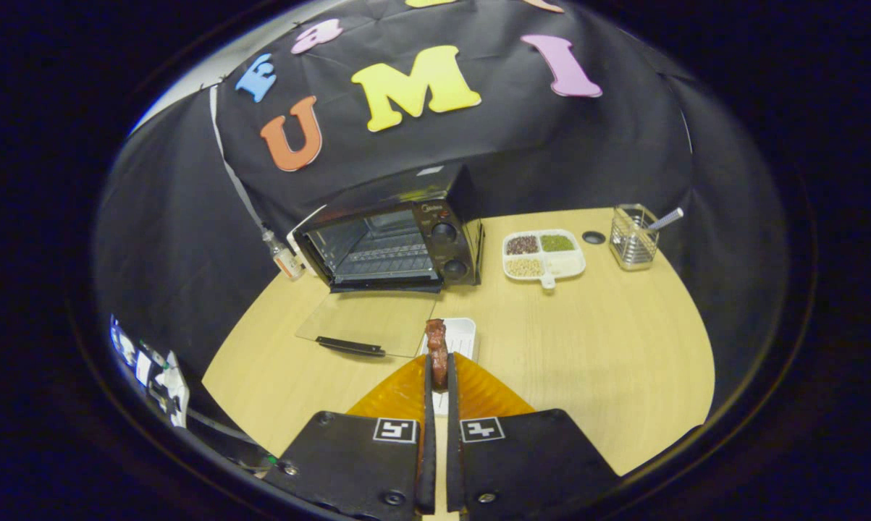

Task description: Open the toaster oven, put the food inside, and close the toaster oven door.

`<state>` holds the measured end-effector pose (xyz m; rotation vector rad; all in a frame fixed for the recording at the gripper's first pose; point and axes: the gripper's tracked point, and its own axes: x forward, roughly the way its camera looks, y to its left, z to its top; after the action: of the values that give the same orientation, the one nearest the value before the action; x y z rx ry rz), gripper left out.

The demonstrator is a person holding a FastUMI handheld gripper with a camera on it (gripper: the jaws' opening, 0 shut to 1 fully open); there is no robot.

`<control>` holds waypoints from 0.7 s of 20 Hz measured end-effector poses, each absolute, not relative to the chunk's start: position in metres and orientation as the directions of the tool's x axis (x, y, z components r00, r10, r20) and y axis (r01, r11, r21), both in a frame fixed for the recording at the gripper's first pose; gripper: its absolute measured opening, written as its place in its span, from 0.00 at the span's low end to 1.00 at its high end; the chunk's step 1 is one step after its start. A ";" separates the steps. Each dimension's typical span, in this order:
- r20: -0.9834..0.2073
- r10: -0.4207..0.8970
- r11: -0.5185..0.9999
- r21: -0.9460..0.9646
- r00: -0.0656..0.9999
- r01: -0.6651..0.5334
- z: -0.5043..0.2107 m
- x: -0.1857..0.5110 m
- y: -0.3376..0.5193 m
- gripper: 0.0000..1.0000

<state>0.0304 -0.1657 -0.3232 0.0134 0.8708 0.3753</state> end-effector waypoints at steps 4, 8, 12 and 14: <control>-0.694 0.281 0.923 0.006 0.662 -0.386 -0.302 0.022 -0.138 0.09; -0.649 0.313 0.901 -0.028 0.693 -0.433 -0.291 0.009 -0.092 0.09; -0.613 0.328 0.903 -0.020 0.719 -0.429 -0.291 0.013 -0.050 0.09; -0.610 0.326 0.908 -0.012 0.723 -0.420 -0.299 0.017 -0.032 0.09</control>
<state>0.0168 -0.0321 -0.2987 -0.1537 0.6426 0.4131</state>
